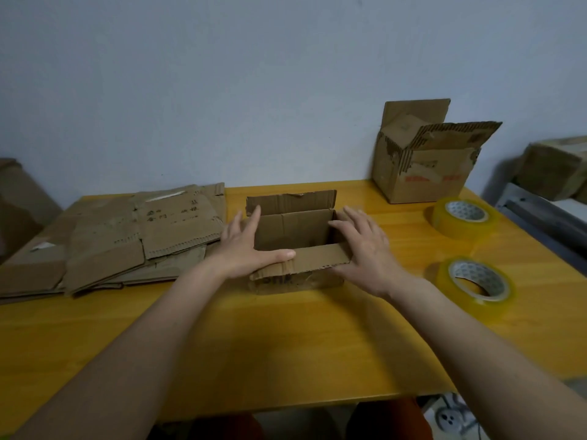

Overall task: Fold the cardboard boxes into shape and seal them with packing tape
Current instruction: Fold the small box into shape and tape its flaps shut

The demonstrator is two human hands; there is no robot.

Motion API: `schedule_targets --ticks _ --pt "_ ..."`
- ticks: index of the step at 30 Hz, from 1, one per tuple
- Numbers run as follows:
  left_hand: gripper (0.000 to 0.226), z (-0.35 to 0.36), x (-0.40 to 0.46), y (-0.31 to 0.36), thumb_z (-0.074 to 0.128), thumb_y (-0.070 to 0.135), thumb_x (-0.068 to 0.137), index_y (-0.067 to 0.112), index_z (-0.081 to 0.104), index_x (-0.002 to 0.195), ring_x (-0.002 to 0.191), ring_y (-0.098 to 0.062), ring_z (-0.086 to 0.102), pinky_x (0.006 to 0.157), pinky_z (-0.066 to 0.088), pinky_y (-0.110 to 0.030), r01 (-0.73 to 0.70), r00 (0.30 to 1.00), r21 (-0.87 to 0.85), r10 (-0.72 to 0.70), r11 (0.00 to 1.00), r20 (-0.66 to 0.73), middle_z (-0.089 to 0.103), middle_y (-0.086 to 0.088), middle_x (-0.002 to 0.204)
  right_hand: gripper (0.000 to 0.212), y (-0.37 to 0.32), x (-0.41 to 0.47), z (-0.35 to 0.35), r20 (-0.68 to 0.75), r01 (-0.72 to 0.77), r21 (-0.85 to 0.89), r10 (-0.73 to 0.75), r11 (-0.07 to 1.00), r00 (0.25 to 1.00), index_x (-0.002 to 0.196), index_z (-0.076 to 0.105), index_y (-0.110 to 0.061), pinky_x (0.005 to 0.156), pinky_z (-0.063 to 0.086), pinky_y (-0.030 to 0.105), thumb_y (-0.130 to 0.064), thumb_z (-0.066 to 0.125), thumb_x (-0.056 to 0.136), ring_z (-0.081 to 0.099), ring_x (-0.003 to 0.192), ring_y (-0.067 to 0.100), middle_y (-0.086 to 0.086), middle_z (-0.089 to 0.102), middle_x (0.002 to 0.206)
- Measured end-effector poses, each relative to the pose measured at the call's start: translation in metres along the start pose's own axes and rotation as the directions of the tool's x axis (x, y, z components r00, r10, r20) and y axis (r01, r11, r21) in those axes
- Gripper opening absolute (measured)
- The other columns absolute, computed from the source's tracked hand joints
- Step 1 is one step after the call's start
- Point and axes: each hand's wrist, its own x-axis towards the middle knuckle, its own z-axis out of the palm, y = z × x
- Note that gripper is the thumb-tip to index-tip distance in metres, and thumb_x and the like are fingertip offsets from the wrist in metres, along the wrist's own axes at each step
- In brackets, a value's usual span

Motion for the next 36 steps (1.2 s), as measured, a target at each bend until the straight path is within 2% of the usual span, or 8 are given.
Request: schedule_targets --ticks 6,9,11,14,18,25,32,36 --pt "0.097 0.015 0.013 0.02 0.049 0.079 0.069 0.038 0.017 0.15 0.146 -0.026 -0.003 0.113 0.014 -0.053 -0.116 0.955 -0.101 0.083 0.988 -0.283 -0.003 0.003 0.16 0.026 0.014 0.006 0.003 -0.18 0.008 -0.22 -0.049 0.975 0.982 0.12 0.058 -0.017 0.101 0.038 0.04 -0.02 0.053 0.095 0.037 0.13 0.024 0.005 0.056 0.13" --pt "0.041 0.027 0.021 0.031 0.048 0.044 0.09 0.011 0.062 0.109 0.109 -0.028 0.048 0.09 0.045 -0.037 -0.368 0.554 0.26 0.435 0.893 -0.71 0.053 -0.015 0.119 0.024 0.029 0.028 -0.006 -0.223 -0.09 -0.29 0.024 0.953 0.975 0.118 0.059 -0.015 0.089 0.041 0.036 -0.012 0.051 0.095 0.042 0.118 0.026 0.007 0.057 0.122" --pt "0.024 0.043 0.024 0.033 0.051 0.028 0.09 0.008 0.064 0.089 0.084 -0.021 0.052 0.067 0.051 -0.034 -0.539 0.413 0.501 0.731 0.677 -0.543 0.058 -0.008 0.092 0.026 0.042 0.043 -0.008 -0.216 -0.133 -0.332 0.062 0.934 0.974 0.118 0.059 -0.013 0.09 0.043 0.035 -0.012 0.056 0.092 0.039 0.119 0.028 0.01 0.048 0.129" --pt "0.023 0.069 0.043 0.029 0.065 0.026 0.085 0.013 0.068 0.103 0.107 -0.025 0.054 0.086 0.053 -0.046 -0.543 0.586 0.552 0.757 0.633 -0.291 0.06 -0.01 0.116 0.021 0.058 0.06 -0.007 -0.244 -0.157 -0.365 0.069 0.918 0.967 0.112 0.059 -0.01 0.083 0.044 0.032 -0.012 0.06 0.09 0.038 0.112 0.029 0.013 0.041 0.124" --pt "0.058 0.083 0.084 0.038 0.048 0.047 0.094 0.029 0.033 0.146 0.142 -0.025 0.016 0.117 0.013 -0.043 -0.43 0.814 0.607 0.578 0.668 -0.06 0.022 -0.004 0.156 0.014 0.078 0.094 -0.01 -0.231 -0.137 -0.36 0.054 0.923 0.971 0.106 0.059 -0.007 0.067 0.035 0.027 -0.009 0.058 0.091 0.039 0.096 0.024 0.01 0.042 0.106" --pt "0.071 0.093 0.183 0.064 0.04 0.053 0.095 0.033 0.002 0.152 0.145 -0.027 -0.018 0.118 -0.005 -0.047 -0.367 0.895 0.719 0.435 0.59 0.1 -0.018 -0.003 0.159 0.047 0.124 0.165 -0.014 -0.188 -0.08 -0.266 0.03 0.961 0.982 0.132 0.046 -0.005 0.079 0.047 0.035 0.008 0.054 0.087 0.047 0.106 0.028 0.013 0.046 0.121" --pt "0.069 0.097 0.241 0.08 0.04 0.048 0.097 0.036 -0.001 0.151 0.146 -0.023 -0.017 0.117 -0.005 -0.042 -0.307 0.944 0.59 0.32 0.747 0.086 -0.015 -0.002 0.16 0.095 0.149 0.201 -0.011 -0.028 -0.19 -0.125 0.188 0.974 0.982 0.153 0.002 -0.011 0.107 0.037 0.04 0.02 0.05 0.077 0.017 0.144 0.031 0.009 0.002 0.16" --pt "0.069 0.081 0.233 0.066 0.047 0.043 0.096 0.028 0.011 0.152 0.147 -0.024 -0.002 0.117 0.003 -0.039 -0.287 0.948 0.474 0.319 0.832 0.014 0.003 -0.004 0.161 0.099 0.135 0.198 -0.008 -0.23 -0.237 -0.215 0.187 0.947 0.955 0.151 -0.003 -0.007 0.109 0.033 0.04 0.018 0.055 0.075 0.011 0.145 0.033 0.016 0.002 0.159"
